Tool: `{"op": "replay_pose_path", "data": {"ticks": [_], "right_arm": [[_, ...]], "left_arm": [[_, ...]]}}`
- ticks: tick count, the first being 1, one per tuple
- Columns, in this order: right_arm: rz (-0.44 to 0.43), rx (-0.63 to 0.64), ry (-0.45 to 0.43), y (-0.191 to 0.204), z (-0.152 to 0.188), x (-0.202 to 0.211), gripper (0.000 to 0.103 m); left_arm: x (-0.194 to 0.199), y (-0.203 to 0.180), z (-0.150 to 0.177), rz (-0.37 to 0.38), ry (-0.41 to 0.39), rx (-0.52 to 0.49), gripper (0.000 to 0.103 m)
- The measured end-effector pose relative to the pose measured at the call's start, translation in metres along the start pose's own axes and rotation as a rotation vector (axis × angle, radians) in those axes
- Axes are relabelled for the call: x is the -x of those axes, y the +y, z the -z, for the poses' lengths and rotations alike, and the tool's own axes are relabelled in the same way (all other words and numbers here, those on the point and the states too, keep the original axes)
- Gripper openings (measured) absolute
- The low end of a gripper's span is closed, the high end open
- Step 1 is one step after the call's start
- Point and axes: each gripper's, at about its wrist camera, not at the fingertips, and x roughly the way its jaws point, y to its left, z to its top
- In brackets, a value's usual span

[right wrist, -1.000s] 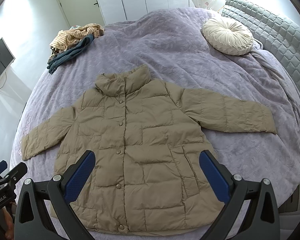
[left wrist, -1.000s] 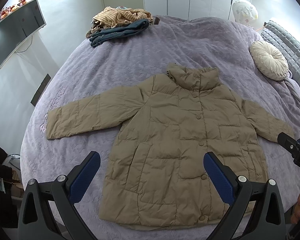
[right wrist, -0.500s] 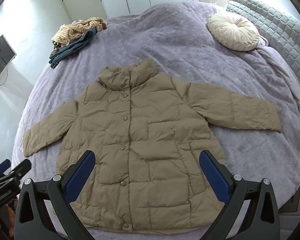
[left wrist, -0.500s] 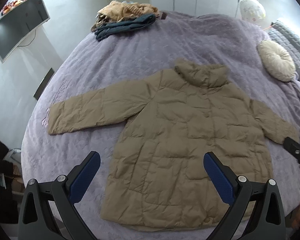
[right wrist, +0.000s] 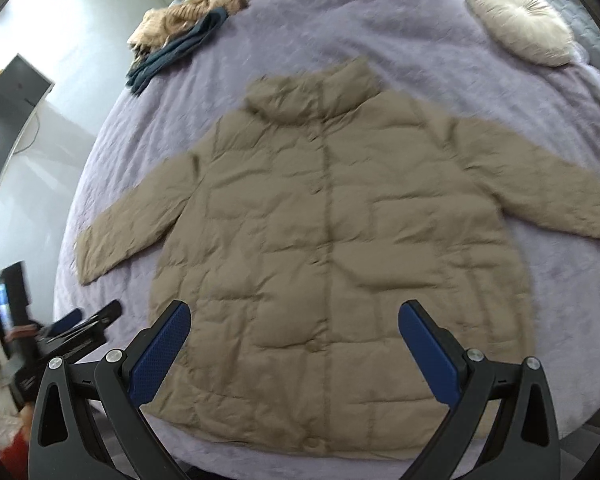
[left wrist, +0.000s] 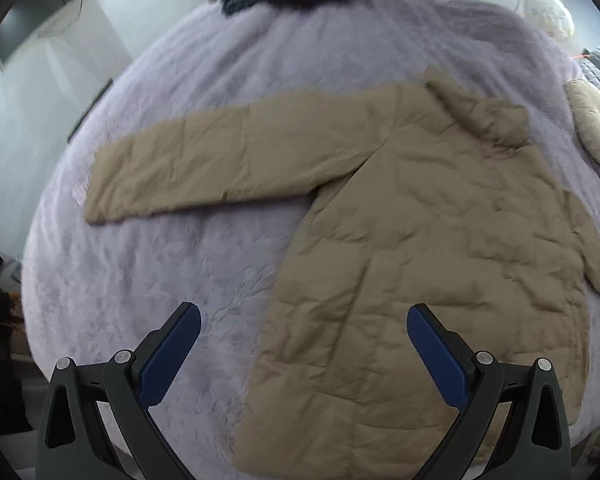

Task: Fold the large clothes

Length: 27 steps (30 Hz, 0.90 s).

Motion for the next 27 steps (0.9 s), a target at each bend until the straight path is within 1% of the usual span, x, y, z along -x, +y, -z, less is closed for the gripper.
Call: {"op": "replay_pose_path", "data": {"ticks": [2, 3, 4, 8, 11, 13, 16, 20, 22, 24, 25, 26, 27], "right_arm": [[-0.025, 0.026, 0.021, 0.01, -0.001, -0.018, 0.103], [-0.045, 0.046, 0.037, 0.018, -0.001, -0.029, 0.103], [-0.048, 0.068, 0.031, 0.021, -0.002, -0.039, 0.103], [-0.093, 0.137, 0.035, 0.047, -0.003, -0.075, 0.103], [-0.084, 0.177, 0.116, 0.067, -0.011, -0.111, 0.103], [-0.074, 0.193, 0.145, 0.078, -0.016, -0.131, 0.103], [-0.089, 0.208, 0.137, 0.091, -0.022, -0.146, 0.103], [-0.089, 0.225, 0.116, 0.1, -0.029, -0.161, 0.103], [-0.088, 0.224, 0.114, 0.102, -0.034, -0.17, 0.103], [-0.093, 0.223, 0.113, 0.103, -0.038, -0.176, 0.103], [-0.096, 0.225, 0.103, 0.107, -0.042, -0.183, 0.103], [-0.101, 0.226, 0.097, 0.109, -0.044, -0.184, 0.103], [-0.105, 0.229, 0.09, 0.112, -0.047, -0.187, 0.103]], "left_arm": [[-0.022, 0.021, 0.0, 0.026, 0.049, 0.047, 0.103], [-0.035, 0.034, -0.003, 0.061, 0.066, 0.086, 0.103], [-0.041, 0.044, -0.005, 0.076, 0.061, 0.118, 0.103], [-0.072, 0.1, -0.027, 0.097, -0.022, 0.297, 0.103], [-0.094, 0.134, -0.051, 0.103, -0.057, 0.397, 0.103], [-0.114, 0.157, -0.073, 0.162, -0.079, 0.468, 0.103], [-0.135, 0.184, -0.091, 0.218, -0.096, 0.557, 0.103], [-0.152, 0.204, -0.107, 0.24, -0.107, 0.639, 0.103], [-0.156, 0.209, -0.113, 0.253, -0.128, 0.658, 0.103], [-0.155, 0.212, -0.117, 0.245, -0.159, 0.659, 0.103], [-0.153, 0.212, -0.121, 0.234, -0.179, 0.654, 0.101], [-0.15, 0.212, -0.123, 0.218, -0.195, 0.648, 0.08], [-0.151, 0.212, -0.13, 0.205, -0.199, 0.636, 0.063]]}}
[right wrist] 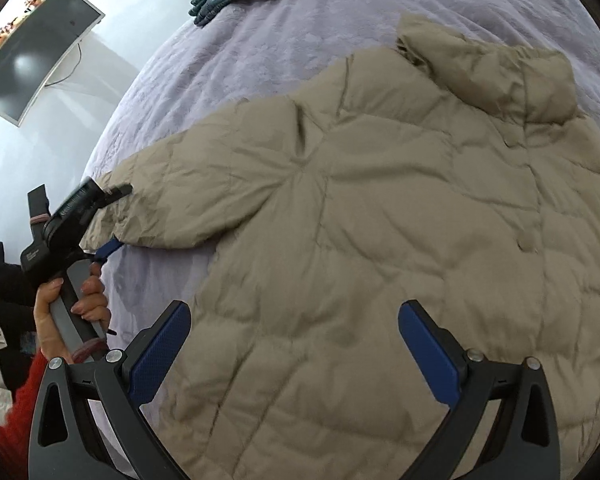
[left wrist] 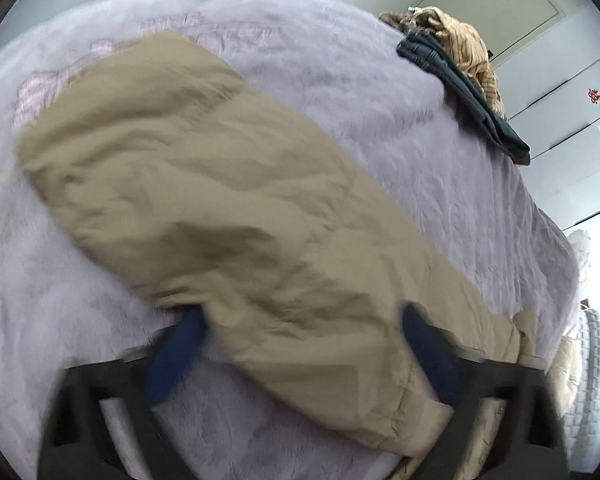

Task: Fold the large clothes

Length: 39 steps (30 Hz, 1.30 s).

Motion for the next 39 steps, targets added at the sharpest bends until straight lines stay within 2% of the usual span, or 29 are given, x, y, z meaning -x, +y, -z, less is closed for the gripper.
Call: {"op": "replay_pose_path", "data": {"ticks": [1, 2, 4, 6, 8, 9, 10, 13, 15, 18, 21, 24, 25, 28, 31, 33, 37, 39], "right_arm": [[-0.006, 0.0, -0.007, 0.002, -0.004, -0.002, 0.103], [-0.011, -0.002, -0.013, 0.004, -0.007, -0.003, 0.103], [-0.033, -0.013, -0.025, 0.006, -0.014, -0.005, 0.103], [-0.046, -0.038, -0.047, 0.007, -0.022, -0.006, 0.102], [-0.069, -0.067, -0.059, 0.007, -0.028, -0.009, 0.083], [-0.078, -0.085, -0.059, 0.007, -0.032, -0.012, 0.048], [-0.084, -0.109, -0.049, 0.006, -0.036, -0.019, 0.023], [-0.172, -0.165, -0.054, 0.005, -0.046, -0.037, 0.017], [-0.207, -0.163, -0.062, 0.01, -0.051, -0.053, 0.017], [-0.228, -0.191, 0.009, 0.013, -0.05, -0.09, 0.016], [-0.229, -0.229, 0.037, 0.006, -0.045, -0.115, 0.016], [-0.285, -0.285, 0.04, -0.01, -0.041, -0.099, 0.016], [-0.278, -0.288, 0.028, -0.017, -0.038, -0.091, 0.016], [-0.199, -0.323, -0.063, -0.053, -0.023, -0.048, 0.016], [0.0, -0.368, -0.183, -0.103, -0.001, 0.008, 0.016], [0.071, -0.431, -0.221, -0.141, 0.016, 0.041, 0.016], [0.138, -0.492, -0.227, -0.186, 0.041, 0.075, 0.016], [0.145, -0.502, -0.225, -0.2, 0.053, 0.086, 0.016]], "left_arm": [[-0.004, -0.004, -0.006, 0.006, 0.018, -0.023, 0.035], [-0.005, -0.005, -0.008, 0.018, 0.026, -0.029, 0.026], [-0.005, -0.011, -0.015, 0.031, 0.009, -0.051, 0.019], [0.003, -0.018, -0.015, 0.025, -0.017, -0.1, 0.018], [0.015, -0.028, -0.015, 0.021, -0.057, -0.158, 0.014], [0.021, -0.034, -0.014, 0.027, -0.073, -0.184, 0.014], [0.029, -0.042, -0.013, 0.034, -0.093, -0.215, 0.014], [0.053, -0.068, -0.01, 0.061, -0.154, -0.313, 0.014], [0.072, -0.086, -0.004, 0.084, -0.196, -0.389, 0.014], [0.096, -0.119, 0.009, 0.139, -0.242, -0.507, 0.014], [0.102, -0.159, 0.03, 0.2, -0.205, -0.624, 0.014], [0.097, -0.197, 0.055, 0.237, -0.197, -0.735, 0.014], [0.094, -0.213, 0.066, 0.255, -0.184, -0.774, 0.014], [0.079, -0.256, 0.106, 0.302, -0.12, -0.883, 0.014], [0.06, -0.285, 0.154, 0.296, -0.067, -0.988, 0.014], [0.043, -0.301, 0.194, 0.258, -0.011, -1.085, 0.014], [-0.004, -0.318, 0.272, 0.116, 0.098, -1.279, 0.014], [-0.01, -0.317, 0.3, 0.065, 0.105, -1.346, 0.014]]}}
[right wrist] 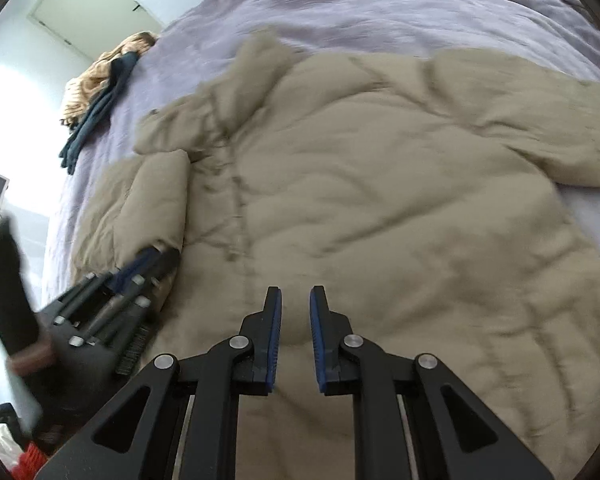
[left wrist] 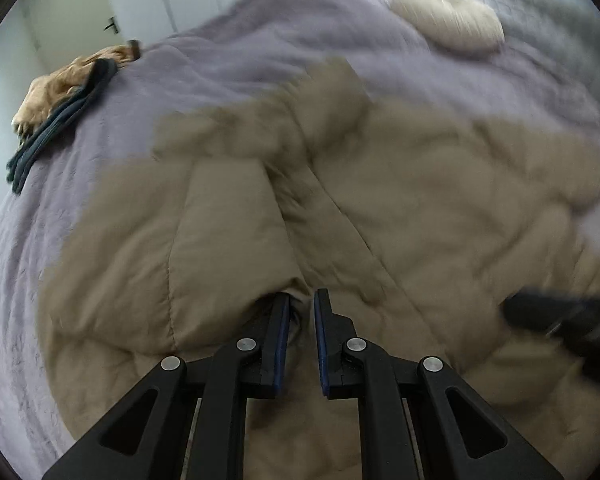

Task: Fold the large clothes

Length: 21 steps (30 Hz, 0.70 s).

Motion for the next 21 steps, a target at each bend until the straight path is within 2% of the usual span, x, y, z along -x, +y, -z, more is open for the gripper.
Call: {"op": "replay_pose_path", "data": {"ticks": [5, 9, 11, 12, 13, 14, 15, 17, 21], "right_arm": [[-0.025, 0.01, 0.015, -0.013, 0.008, -0.01, 0.016], [-0.038, 0.077, 0.021, 0.0, 0.006, -0.017, 0.018], [-0.039, 0.129, 0.022, 0.008, 0.005, -0.013, 0.036], [-0.041, 0.154, 0.018, 0.014, 0.004, -0.012, 0.066], [-0.047, 0.188, 0.008, 0.022, 0.003, -0.008, 0.082], [-0.055, 0.213, -0.005, 0.029, 0.003, -0.005, 0.082], [-0.062, 0.244, -0.013, 0.038, 0.002, -0.004, 0.082], [-0.057, 0.321, -0.023, 0.06, 0.001, -0.002, 0.082], [-0.034, 0.511, -0.052, 0.119, 0.004, -0.013, 0.082]], "left_arm": [[0.007, -0.018, 0.015, -0.052, 0.023, -0.076, 0.015], [0.025, -0.008, 0.024, -0.013, 0.014, -0.042, 0.015], [0.036, 0.0, 0.031, -0.008, 0.005, -0.004, 0.018], [0.041, 0.009, 0.034, 0.002, 0.008, 0.02, 0.03], [0.046, 0.014, 0.038, 0.013, 0.009, 0.039, 0.071], [0.055, 0.02, 0.045, 0.017, -0.017, 0.069, 0.087], [0.061, 0.024, 0.048, 0.013, -0.046, 0.079, 0.087], [0.072, 0.029, 0.06, 0.005, -0.049, 0.069, 0.087], [0.088, 0.058, 0.081, -0.137, -0.084, 0.167, 0.087]]}}
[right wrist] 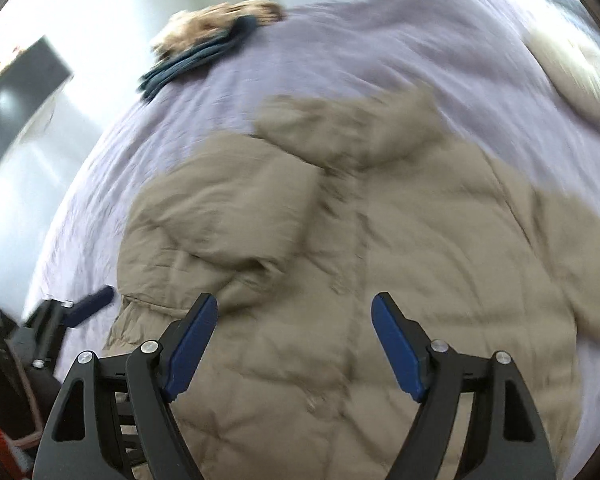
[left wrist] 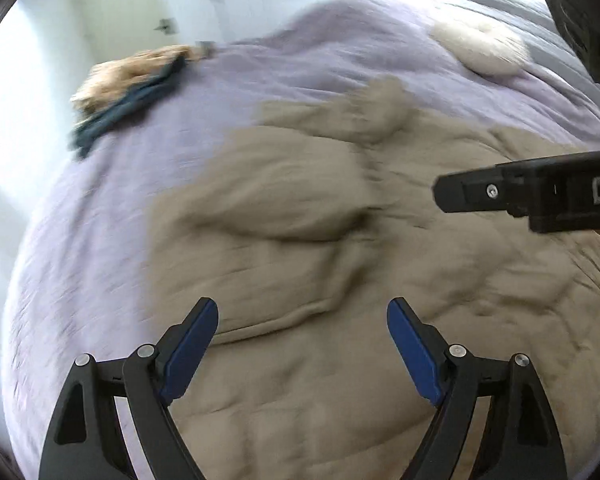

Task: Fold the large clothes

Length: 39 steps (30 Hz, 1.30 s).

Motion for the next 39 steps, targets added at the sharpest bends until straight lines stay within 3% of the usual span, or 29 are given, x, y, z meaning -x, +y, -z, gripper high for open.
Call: {"op": "replay_pose_path", "data": {"ticks": [4, 7, 9, 14, 15, 17, 18, 21, 24, 26, 27, 29, 30, 31, 35, 36, 37, 38, 39], "right_arm": [[0.054, 0.18, -0.015, 0.047, -0.016, -0.024, 0.082], [0.116, 0.324, -0.008, 0.078, -0.019, -0.044, 0.082], [0.158, 0.406, -0.003, 0.096, -0.017, -0.061, 0.082], [0.338, 0.512, -0.032, 0.115, -0.018, -0.101, 0.082], [0.39, 0.493, -0.068, 0.112, -0.022, -0.104, 0.079], [0.408, 0.395, -0.121, 0.098, -0.03, -0.094, 0.025], [0.405, 0.308, -0.143, 0.083, -0.035, -0.085, 0.008], [0.315, -0.052, -0.188, 0.015, -0.039, -0.049, 0.008], [0.122, -0.418, -0.095, -0.065, -0.022, -0.042, 0.013], [0.014, -0.546, -0.032, -0.099, -0.005, -0.043, 0.014], [-0.011, -0.574, -0.026, -0.109, 0.001, -0.04, 0.021], [-0.065, -0.613, -0.039, -0.123, 0.011, -0.031, 0.051], [-0.106, -0.658, -0.058, -0.131, 0.017, -0.026, 0.073], [-0.131, -0.698, -0.073, -0.135, 0.022, -0.024, 0.076], [-0.214, -0.818, -0.062, -0.145, 0.033, -0.035, 0.073], [-0.223, -0.821, -0.061, -0.146, 0.032, -0.037, 0.053], [-0.214, -0.798, -0.049, -0.146, 0.03, -0.04, 0.017], [-0.184, -0.767, -0.034, -0.144, 0.029, -0.041, 0.009], [-0.148, -0.733, -0.026, -0.143, 0.025, -0.041, 0.009]], "left_arm": [[-0.004, 0.07, 0.007, -0.125, 0.022, 0.263, 0.087], [-0.018, 0.114, 0.011, -0.108, 0.07, 0.43, 0.087], [-0.033, 0.126, 0.015, -0.091, 0.094, 0.468, 0.087], [-0.072, 0.125, 0.03, -0.141, 0.17, 0.456, 0.087], [-0.076, 0.124, 0.033, -0.139, 0.173, 0.464, 0.087], [-0.082, 0.123, 0.035, -0.137, 0.17, 0.474, 0.089], [-0.083, 0.121, 0.035, -0.135, 0.173, 0.471, 0.089], [-0.084, 0.122, 0.031, -0.125, 0.187, 0.454, 0.089], [-0.071, 0.133, 0.022, -0.09, 0.175, 0.461, 0.089], [-0.059, 0.145, 0.012, -0.088, 0.128, 0.461, 0.089], [-0.056, 0.151, 0.006, -0.095, 0.111, 0.457, 0.089], [-0.056, 0.165, -0.009, -0.11, 0.087, 0.448, 0.089], [-0.059, 0.171, -0.017, -0.121, 0.08, 0.446, 0.089], [-0.062, 0.175, -0.023, -0.127, 0.079, 0.446, 0.089], [-0.087, 0.172, -0.041, -0.135, 0.087, 0.413, 0.089], [-0.094, 0.167, -0.045, -0.145, 0.093, 0.397, 0.089], [-0.103, 0.163, -0.047, -0.161, 0.102, 0.382, 0.089], [-0.11, 0.157, -0.048, -0.172, 0.114, 0.376, 0.089], [-0.115, 0.155, -0.047, -0.172, 0.128, 0.382, 0.089]]}}
